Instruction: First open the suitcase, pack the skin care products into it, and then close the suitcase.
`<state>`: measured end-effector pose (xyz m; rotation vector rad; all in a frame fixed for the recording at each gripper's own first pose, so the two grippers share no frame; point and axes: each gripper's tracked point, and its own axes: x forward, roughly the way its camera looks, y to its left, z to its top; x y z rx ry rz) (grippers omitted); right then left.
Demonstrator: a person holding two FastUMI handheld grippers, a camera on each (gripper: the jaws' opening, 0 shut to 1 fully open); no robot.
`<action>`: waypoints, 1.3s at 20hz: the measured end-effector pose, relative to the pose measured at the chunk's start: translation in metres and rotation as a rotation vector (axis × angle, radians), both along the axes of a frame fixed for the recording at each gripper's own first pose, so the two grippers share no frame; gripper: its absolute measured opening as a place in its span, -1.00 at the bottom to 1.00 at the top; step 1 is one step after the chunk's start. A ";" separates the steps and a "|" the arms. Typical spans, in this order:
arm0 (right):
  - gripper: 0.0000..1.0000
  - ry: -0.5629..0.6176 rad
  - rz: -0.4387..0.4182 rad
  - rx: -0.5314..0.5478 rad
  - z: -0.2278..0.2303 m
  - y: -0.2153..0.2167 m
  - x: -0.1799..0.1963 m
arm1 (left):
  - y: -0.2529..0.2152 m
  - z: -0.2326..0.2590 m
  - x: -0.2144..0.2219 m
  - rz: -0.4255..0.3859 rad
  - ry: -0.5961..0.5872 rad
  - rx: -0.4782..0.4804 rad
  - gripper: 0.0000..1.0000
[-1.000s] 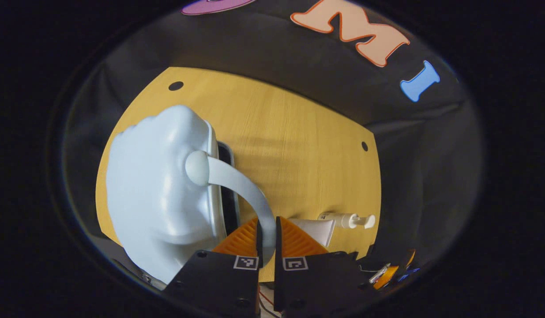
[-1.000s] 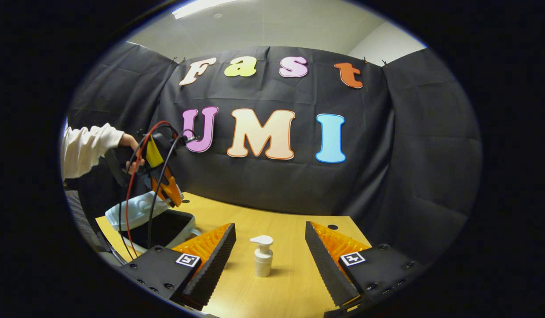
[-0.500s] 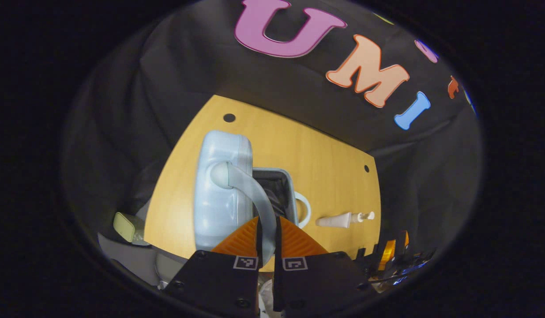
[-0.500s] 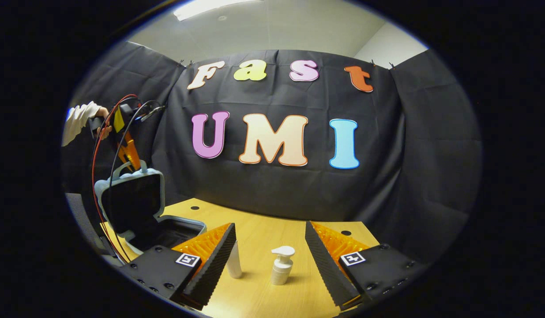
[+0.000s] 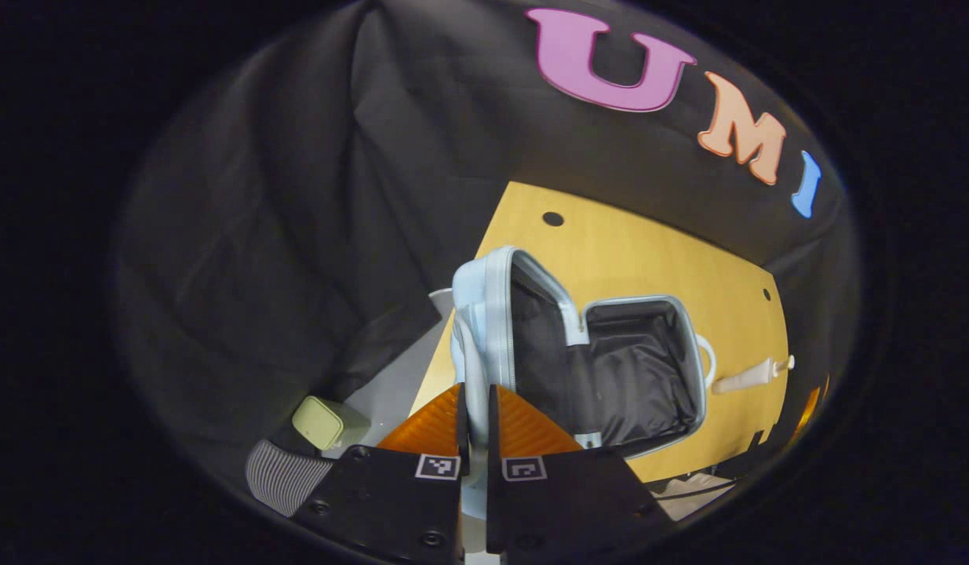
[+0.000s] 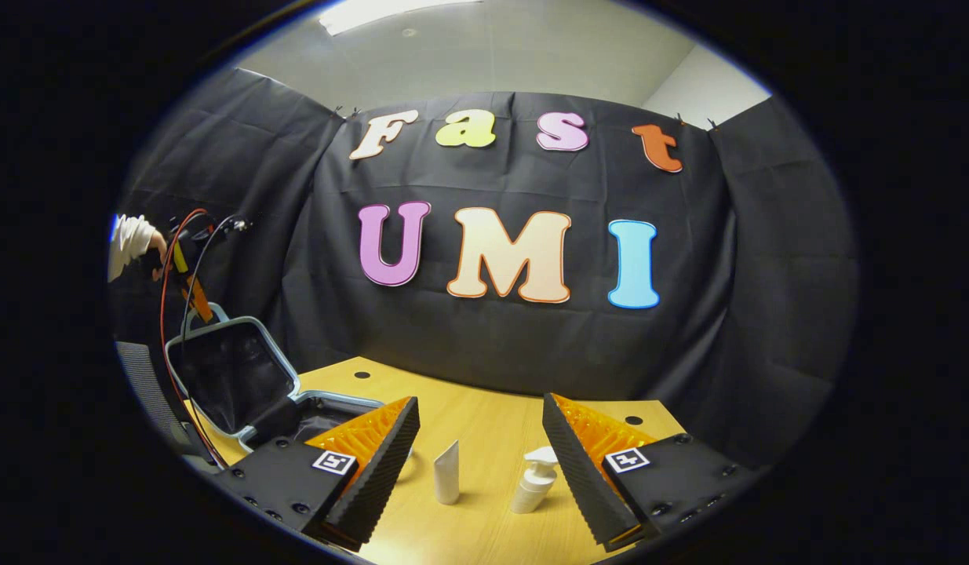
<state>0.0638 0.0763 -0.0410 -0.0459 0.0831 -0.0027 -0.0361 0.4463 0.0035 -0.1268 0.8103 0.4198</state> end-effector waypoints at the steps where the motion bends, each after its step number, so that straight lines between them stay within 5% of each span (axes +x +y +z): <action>1: 0.98 0.005 0.004 -0.003 -0.001 0.004 0.001 | 0.013 -0.014 -0.005 0.027 -0.017 -0.029 -0.89; 10: 1.00 0.061 -0.004 -0.014 -0.014 0.010 0.003 | 0.075 -0.145 -0.038 0.132 -0.026 -0.166 -0.89; 16: 0.97 0.079 -0.037 -0.035 -0.019 -0.004 0.001 | 0.096 -0.151 -0.037 0.165 -0.032 -0.117 -0.79; 17: 0.97 0.084 -0.042 -0.032 -0.020 -0.007 0.001 | 0.098 -0.139 -0.034 0.165 -0.056 -0.094 -0.67; 20: 0.97 0.095 -0.065 -0.028 -0.028 -0.019 0.001 | 0.081 -0.084 -0.021 0.122 -0.168 -0.008 0.52; 22: 0.97 0.105 -0.079 -0.018 -0.033 -0.029 0.002 | 0.038 -0.041 -0.003 0.047 -0.269 0.022 0.74; 26: 0.97 0.113 -0.088 0.016 -0.040 -0.045 0.008 | -0.083 0.031 0.032 -0.171 -0.478 0.059 0.79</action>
